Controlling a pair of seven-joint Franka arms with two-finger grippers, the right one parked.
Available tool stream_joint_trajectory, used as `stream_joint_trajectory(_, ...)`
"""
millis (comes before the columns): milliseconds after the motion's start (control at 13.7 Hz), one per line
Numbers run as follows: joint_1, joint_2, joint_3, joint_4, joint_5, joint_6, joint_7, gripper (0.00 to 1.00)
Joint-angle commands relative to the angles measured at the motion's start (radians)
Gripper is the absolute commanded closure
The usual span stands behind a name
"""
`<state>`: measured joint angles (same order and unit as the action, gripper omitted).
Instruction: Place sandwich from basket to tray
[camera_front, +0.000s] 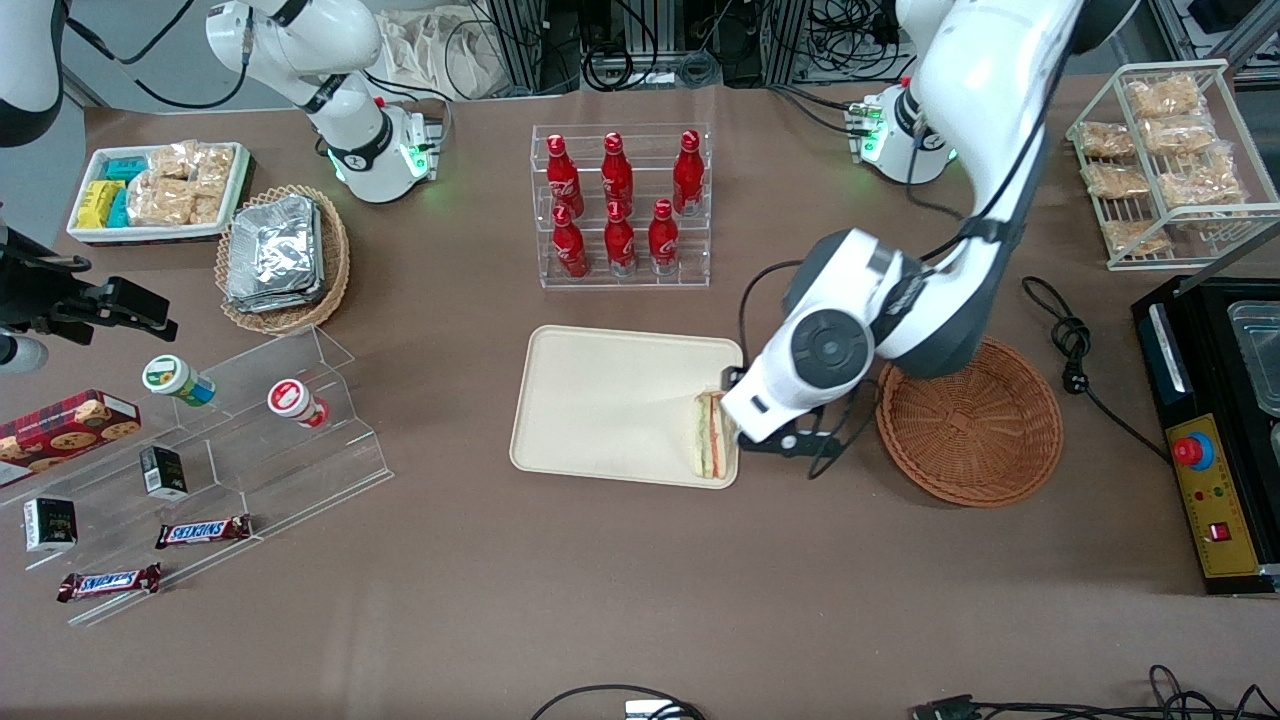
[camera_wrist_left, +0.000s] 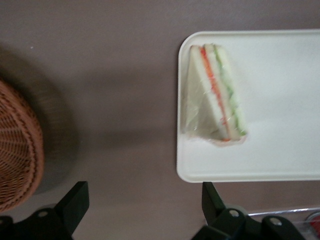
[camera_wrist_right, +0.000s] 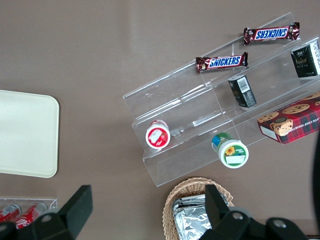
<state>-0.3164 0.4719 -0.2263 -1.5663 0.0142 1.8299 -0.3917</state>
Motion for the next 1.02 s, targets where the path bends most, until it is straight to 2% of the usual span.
stream_joint_trajectory(0,0.091,-0.218,0.002,-0.301,-0.002,0.135,0.076,0.00)
stream_joint_trajectory(220,0.213,-0.272,0.004,-0.282,0.006,0.092,0.099,0.00)
stream_joint_trajectory(439,0.337,-0.243,0.004,-0.117,0.001,-0.047,0.100,0.00)
stream_joint_trajectory(659,0.379,-0.246,0.005,-0.054,0.009,-0.167,0.094,0.00)
stream_joint_trajectory(951,0.408,-0.246,0.005,-0.021,0.010,-0.185,0.096,0.00)
